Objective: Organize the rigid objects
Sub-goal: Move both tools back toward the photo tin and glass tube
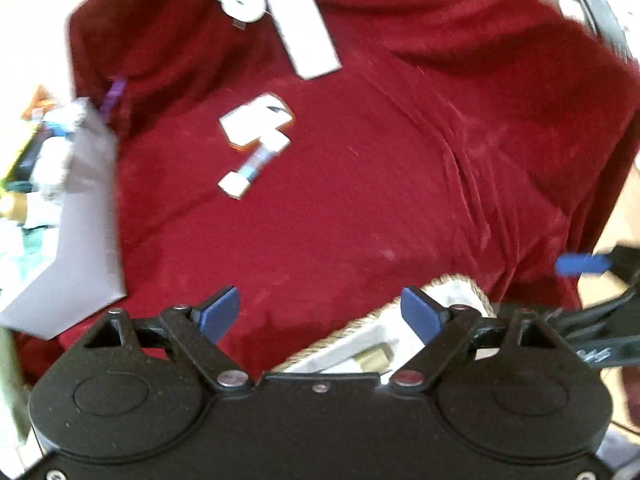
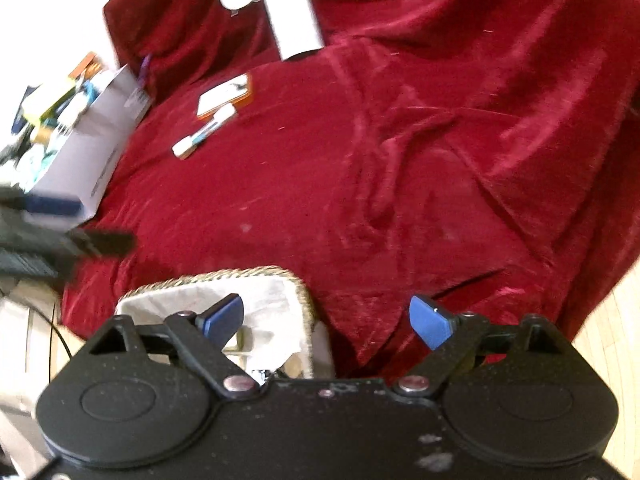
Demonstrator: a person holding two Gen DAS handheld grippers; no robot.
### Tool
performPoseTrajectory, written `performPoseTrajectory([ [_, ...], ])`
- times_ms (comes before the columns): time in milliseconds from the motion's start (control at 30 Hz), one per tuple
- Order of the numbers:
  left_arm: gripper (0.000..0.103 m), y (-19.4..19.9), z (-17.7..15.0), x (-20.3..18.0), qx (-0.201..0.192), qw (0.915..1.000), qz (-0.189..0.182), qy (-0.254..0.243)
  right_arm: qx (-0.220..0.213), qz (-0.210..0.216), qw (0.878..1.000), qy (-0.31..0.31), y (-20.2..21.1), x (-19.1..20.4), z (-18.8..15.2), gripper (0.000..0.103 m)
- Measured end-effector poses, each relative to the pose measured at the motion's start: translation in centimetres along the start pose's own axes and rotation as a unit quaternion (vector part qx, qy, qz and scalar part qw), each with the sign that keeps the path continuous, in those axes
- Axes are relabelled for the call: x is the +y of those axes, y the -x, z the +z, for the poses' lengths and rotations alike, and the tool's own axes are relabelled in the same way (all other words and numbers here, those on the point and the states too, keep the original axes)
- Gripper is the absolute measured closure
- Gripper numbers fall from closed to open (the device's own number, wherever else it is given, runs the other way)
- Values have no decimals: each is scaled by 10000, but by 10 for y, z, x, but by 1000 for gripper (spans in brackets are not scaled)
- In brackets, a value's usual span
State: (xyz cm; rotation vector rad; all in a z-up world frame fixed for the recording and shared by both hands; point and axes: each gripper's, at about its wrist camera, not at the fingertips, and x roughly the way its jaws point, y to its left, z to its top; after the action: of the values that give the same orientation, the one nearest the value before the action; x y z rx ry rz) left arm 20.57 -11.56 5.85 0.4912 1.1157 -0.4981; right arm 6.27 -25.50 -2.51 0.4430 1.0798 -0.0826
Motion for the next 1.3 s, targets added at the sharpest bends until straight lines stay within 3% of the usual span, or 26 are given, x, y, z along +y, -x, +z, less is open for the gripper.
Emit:
performPoseTrajectory([
  [133,19,52,2,27,-462,9974,454,300,197,278,9985,439,-9,18,5,12],
  [267,17,103,-10,46,-970,9895,940,519,324,528,9936,941,-15,39,12,11],
  [433,13,153,-40,64,-1569,9725,1317,1110,434,747,9866,1388,-22,59,20,11],
  [567,8,164,-71,74,-1844,9583,1333,1729,479,872,9819,1610,-30,73,28,11],
  [733,8,137,-96,84,-1837,9477,1059,2385,163,830,9779,1913,-33,89,41,10],
  [933,9,89,-104,106,-1994,9210,888,3228,-314,670,9783,1937,-48,100,77,9],
  [967,9,80,-102,109,-1976,9195,884,3280,-391,600,9785,1933,-51,103,84,9],
  [1067,10,50,-94,115,-1820,9176,924,3411,-660,452,9774,1959,-62,106,102,9],
  [1300,10,-30,-66,119,-1283,9345,1085,3138,-1165,213,9676,2232,-110,124,136,0],
])
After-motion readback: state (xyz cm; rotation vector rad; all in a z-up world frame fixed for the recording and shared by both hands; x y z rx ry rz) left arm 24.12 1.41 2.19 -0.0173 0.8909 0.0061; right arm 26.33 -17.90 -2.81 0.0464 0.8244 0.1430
